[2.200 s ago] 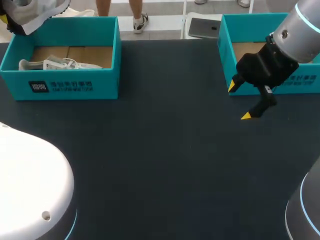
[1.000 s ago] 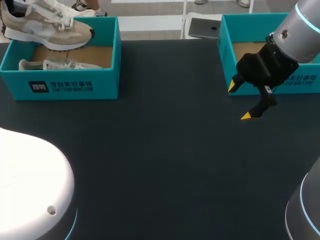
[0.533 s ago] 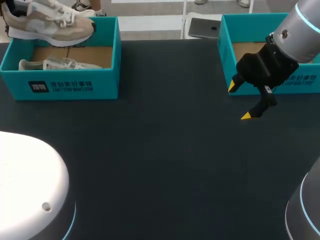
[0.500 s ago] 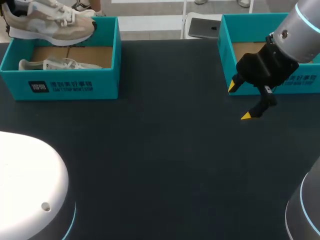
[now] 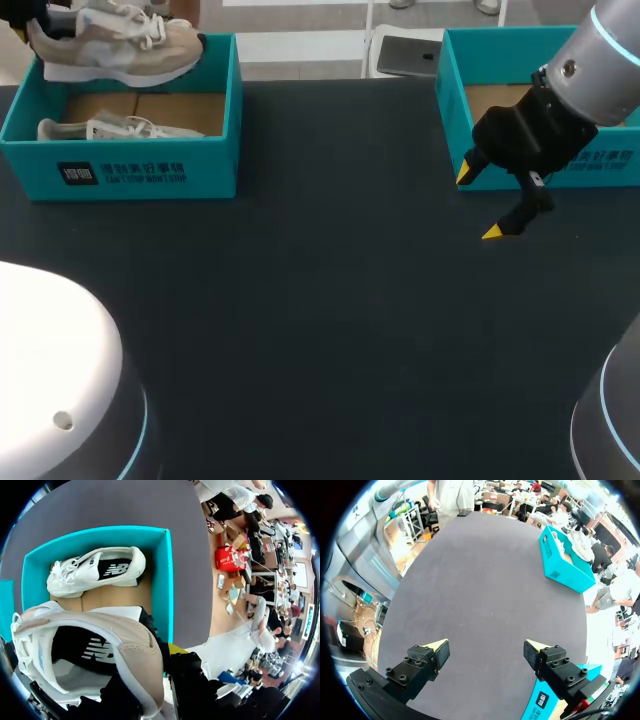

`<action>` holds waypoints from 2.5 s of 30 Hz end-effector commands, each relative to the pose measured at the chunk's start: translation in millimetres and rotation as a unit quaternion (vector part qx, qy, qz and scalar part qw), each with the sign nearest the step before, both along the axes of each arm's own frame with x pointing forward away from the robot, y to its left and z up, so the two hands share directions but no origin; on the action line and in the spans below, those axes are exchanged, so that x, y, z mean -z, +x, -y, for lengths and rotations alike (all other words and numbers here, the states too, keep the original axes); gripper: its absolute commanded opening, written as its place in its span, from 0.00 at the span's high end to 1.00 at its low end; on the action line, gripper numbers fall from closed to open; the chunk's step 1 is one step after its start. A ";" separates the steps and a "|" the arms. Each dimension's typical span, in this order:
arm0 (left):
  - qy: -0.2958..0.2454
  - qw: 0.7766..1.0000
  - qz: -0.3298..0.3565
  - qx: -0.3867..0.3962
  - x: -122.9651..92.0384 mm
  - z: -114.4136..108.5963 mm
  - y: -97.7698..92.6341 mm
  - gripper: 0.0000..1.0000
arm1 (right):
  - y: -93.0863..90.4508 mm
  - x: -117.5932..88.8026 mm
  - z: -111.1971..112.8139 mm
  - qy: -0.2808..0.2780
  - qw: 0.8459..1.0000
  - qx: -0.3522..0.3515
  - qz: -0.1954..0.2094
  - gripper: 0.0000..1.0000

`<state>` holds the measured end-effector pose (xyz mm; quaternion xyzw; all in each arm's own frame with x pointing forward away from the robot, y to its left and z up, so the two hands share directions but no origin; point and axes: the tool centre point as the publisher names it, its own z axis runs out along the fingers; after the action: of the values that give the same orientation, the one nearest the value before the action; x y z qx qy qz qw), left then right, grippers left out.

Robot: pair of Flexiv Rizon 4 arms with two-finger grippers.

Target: Take the shoe out of the shoebox, open the shoe tongue, remove and reinsert the insole, then place the shoe into the shoebox

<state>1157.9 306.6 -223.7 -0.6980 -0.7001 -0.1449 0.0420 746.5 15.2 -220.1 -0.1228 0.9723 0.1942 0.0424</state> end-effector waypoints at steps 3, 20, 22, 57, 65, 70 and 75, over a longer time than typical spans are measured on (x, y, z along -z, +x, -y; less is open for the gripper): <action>-0.005 1.000 -0.006 -0.014 37.7 -0.2 16.6 1.00 | 0.0 1.0 -0.8 -0.002 1.000 0.001 0.000 0.00; 0.000 0.999 -0.025 -0.029 100.8 0.4 23.1 1.00 | 0.0 1.0 -0.8 -0.002 1.000 0.001 0.000 0.00; -0.001 0.999 -0.036 -0.030 107.2 -0.1 23.4 1.00 | 0.0 1.0 -0.8 -0.002 1.000 0.001 0.000 0.00; -0.038 0.995 -0.087 -0.002 107.1 7.4 19.9 0.41 | 0.0 1.0 -0.8 -0.002 1.000 0.001 0.000 0.00; -0.084 0.993 -0.076 0.022 57.6 19.4 0.9 0.42 | 0.0 1.0 -0.8 -0.002 1.000 0.001 0.000 0.00; -0.108 0.992 -0.065 0.031 27.5 22.7 -17.5 0.30 | 0.0 1.0 -0.8 -0.002 1.000 0.001 0.000 0.00; -0.119 0.990 -0.061 0.039 3.3 22.7 -39.8 0.04 | 0.0 1.0 -0.8 -0.002 1.000 0.001 0.000 0.00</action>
<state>1158.8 282.4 -250.4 -0.7327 -0.6804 0.0055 0.0139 746.6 15.1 -220.1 -0.1227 0.9723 0.1942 0.0424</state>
